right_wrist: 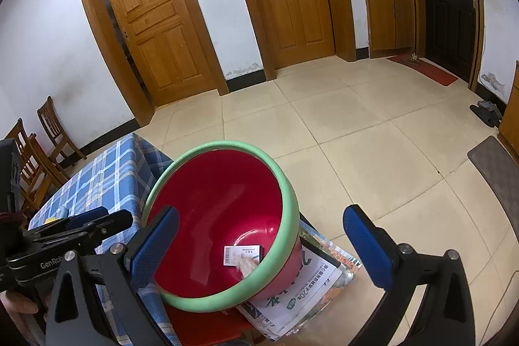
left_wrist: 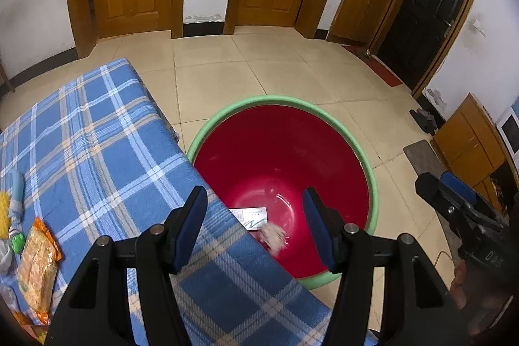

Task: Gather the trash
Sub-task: 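Open the left gripper to drop the tissue into the bucket, then move the left gripper back over the table toward the white plastic bag, then grasp the white plastic bag with the left gripper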

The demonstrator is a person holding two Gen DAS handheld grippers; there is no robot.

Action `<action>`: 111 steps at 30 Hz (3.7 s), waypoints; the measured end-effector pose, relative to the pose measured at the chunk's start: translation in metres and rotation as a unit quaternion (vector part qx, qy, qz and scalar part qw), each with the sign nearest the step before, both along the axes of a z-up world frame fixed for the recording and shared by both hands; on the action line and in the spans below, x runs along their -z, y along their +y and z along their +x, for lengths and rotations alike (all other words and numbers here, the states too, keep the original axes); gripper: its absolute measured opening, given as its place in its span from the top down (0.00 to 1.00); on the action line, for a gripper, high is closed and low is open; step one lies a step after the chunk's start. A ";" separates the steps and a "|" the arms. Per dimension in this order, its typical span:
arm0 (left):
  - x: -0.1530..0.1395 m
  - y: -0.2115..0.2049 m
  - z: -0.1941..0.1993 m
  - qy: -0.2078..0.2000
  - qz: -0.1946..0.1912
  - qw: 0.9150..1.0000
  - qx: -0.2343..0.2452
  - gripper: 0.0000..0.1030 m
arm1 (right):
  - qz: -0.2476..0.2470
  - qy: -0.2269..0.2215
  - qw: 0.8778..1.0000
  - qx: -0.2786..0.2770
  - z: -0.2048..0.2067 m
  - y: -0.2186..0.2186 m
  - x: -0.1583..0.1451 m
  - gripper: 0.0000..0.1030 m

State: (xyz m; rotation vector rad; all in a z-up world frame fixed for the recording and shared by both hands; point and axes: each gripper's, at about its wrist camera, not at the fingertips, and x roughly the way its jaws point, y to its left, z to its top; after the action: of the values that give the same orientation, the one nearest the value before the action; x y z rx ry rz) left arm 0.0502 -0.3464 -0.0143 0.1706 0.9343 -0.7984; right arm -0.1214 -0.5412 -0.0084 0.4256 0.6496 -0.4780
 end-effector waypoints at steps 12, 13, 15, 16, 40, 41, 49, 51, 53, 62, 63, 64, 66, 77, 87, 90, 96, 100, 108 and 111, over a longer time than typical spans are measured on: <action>-0.042 0.031 -0.015 -0.012 -0.028 0.999 -0.019 0.41 | 0.002 -0.012 1.000 -0.021 -0.002 0.015 -0.013 0.00; -0.045 0.036 -0.017 -0.012 -0.030 0.999 -0.022 0.41 | 0.002 -0.013 1.000 -0.024 -0.002 0.017 -0.014 0.00; -0.051 0.044 -0.020 -0.014 -0.034 0.999 -0.027 0.41 | 0.002 -0.015 0.999 -0.030 -0.002 0.022 -0.016 0.00; -0.054 0.049 -0.022 -0.015 -0.035 0.999 -0.031 0.41 | 0.002 -0.015 0.999 -0.033 -0.002 0.024 -0.017 0.00; -0.055 0.195 -0.013 -0.034 -0.018 0.981 -0.189 0.41 | 0.008 0.004 0.993 -0.119 0.024 0.093 -0.014 0.00; -0.053 0.202 -0.011 -0.036 -0.014 0.980 -0.197 0.41 | 0.008 0.007 0.992 -0.122 0.026 0.095 -0.013 0.00; -0.038 0.254 0.000 -0.045 0.012 0.966 -0.254 0.41 | 0.010 0.025 0.990 -0.141 0.038 0.114 -0.004 0.00; -0.032 0.267 0.004 -0.049 0.023 0.962 -0.267 0.41 | 0.009 0.030 0.989 -0.146 0.041 0.119 -0.003 0.00; -0.027 0.277 0.007 -0.052 0.033 0.959 -0.278 0.37 | 0.008 0.034 0.988 -0.150 0.044 0.124 -0.002 0.00; 0.006 0.308 0.025 -0.036 0.070 0.950 -0.302 0.32 | 0.005 0.056 0.985 -0.166 0.057 0.146 0.005 0.00; 0.009 0.308 0.026 -0.035 0.073 0.950 -0.303 0.32 | 0.004 0.058 0.984 -0.167 0.058 0.148 0.005 0.00; 0.012 0.309 0.027 -0.034 0.076 0.949 -0.305 0.32 | 0.003 0.060 0.984 -0.168 0.059 0.150 0.005 0.00; 0.019 0.312 0.031 -0.032 0.080 0.948 -0.305 0.32 | 0.002 0.063 0.984 -0.169 0.061 0.153 0.005 0.00; 0.036 0.314 0.042 -0.013 0.060 0.952 -0.301 0.32 | 0.006 0.083 0.981 -0.173 0.072 0.164 0.013 0.00; 0.038 0.312 0.047 -0.014 0.034 0.950 -0.311 0.32 | 0.008 0.094 0.977 -0.191 0.081 0.178 0.020 0.00; 0.038 0.315 0.048 -0.013 0.021 0.949 -0.315 0.32 | 0.009 0.095 0.976 -0.198 0.082 0.183 0.022 0.00; 0.036 0.318 0.046 -0.011 0.009 0.947 -0.322 0.34 | 0.010 0.094 0.974 -0.205 0.081 0.188 0.022 0.00; 0.029 0.325 0.038 -0.014 -0.001 0.943 -0.331 0.34 | 0.011 0.091 0.974 -0.208 0.080 0.190 0.020 0.00; 0.010 0.342 0.011 -0.031 -0.004 0.937 -0.348 0.34 | 0.016 0.084 0.969 -0.230 0.080 0.205 0.017 0.00; 0.005 0.347 0.000 -0.035 -0.003 0.936 -0.351 0.34 | 0.016 0.080 0.966 -0.247 0.081 0.217 0.015 0.00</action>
State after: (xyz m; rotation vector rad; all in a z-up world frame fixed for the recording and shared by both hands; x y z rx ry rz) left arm 0.0500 0.0011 -0.0195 -0.1410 0.8427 -0.1289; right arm -0.0404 -0.3242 -0.0233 0.2427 0.8897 -0.0263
